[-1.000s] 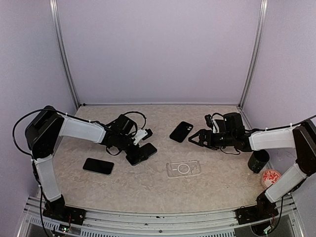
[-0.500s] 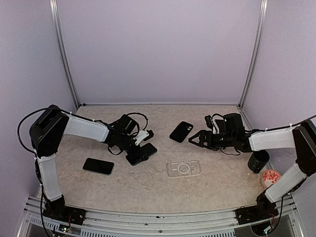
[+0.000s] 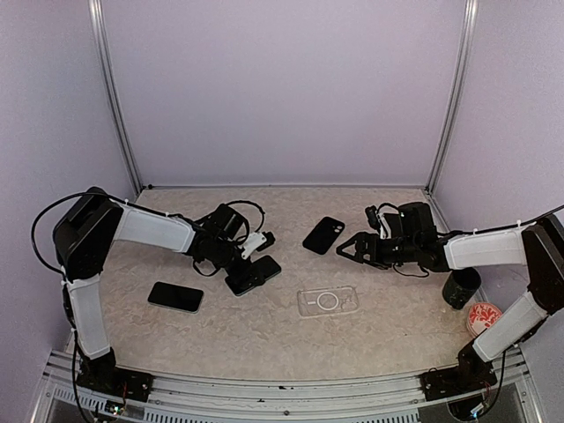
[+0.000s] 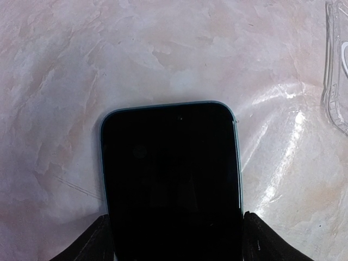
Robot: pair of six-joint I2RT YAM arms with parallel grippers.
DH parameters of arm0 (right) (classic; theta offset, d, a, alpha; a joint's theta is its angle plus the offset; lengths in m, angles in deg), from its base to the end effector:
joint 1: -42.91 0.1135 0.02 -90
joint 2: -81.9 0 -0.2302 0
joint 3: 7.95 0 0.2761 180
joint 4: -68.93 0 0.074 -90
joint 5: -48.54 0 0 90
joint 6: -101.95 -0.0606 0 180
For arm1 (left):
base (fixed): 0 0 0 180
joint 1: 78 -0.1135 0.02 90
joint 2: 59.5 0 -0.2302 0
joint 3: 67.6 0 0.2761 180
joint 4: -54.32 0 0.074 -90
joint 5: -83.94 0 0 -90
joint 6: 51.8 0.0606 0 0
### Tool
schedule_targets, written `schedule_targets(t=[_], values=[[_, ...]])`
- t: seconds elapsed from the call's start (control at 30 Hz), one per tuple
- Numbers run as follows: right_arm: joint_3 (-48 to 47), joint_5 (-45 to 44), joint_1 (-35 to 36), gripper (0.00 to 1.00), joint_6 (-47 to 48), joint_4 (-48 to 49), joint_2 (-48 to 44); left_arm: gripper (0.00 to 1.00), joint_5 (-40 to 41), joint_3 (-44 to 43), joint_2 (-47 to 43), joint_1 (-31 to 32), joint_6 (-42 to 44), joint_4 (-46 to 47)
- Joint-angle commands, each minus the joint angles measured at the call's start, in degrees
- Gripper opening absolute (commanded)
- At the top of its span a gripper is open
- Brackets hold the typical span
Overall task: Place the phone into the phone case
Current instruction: Pick up the phone from the center of the board.
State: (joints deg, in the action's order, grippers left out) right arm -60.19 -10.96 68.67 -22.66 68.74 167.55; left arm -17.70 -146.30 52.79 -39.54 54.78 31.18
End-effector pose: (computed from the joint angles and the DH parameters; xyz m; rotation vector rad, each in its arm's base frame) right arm 0.2912 0.1747 0.1212 -0.1566 2.3016 1.1533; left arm 0.3138 -0.2649 0.0623 1.2620 2.2521 -0.4046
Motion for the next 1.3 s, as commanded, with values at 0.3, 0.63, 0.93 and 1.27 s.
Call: schedule_targets(t=[0.3,0.63,0.93,1.27], values=[[-1.4,0.7,0.7,0.99,0.0,-0.2,1.5,0.73,2.9,-2.3,3.5,2.5,0.1,-3.5],[-0.6,1.0,0.7,1.0,-0.5,0.9,2.0,0.8,3.8,-2.4,3.7,2.8,0.5,-4.5],[-0.2,1.2,0.7,1.0,-0.6,1.4,2.2,0.8,3.9,-3.2,4.9,3.0,0.8,-6.3],[0.0,1.4,0.8,0.99,-0.8,2.0,2.4,0.6,1.9,-3.4,4.6,3.0,0.9,-6.4]])
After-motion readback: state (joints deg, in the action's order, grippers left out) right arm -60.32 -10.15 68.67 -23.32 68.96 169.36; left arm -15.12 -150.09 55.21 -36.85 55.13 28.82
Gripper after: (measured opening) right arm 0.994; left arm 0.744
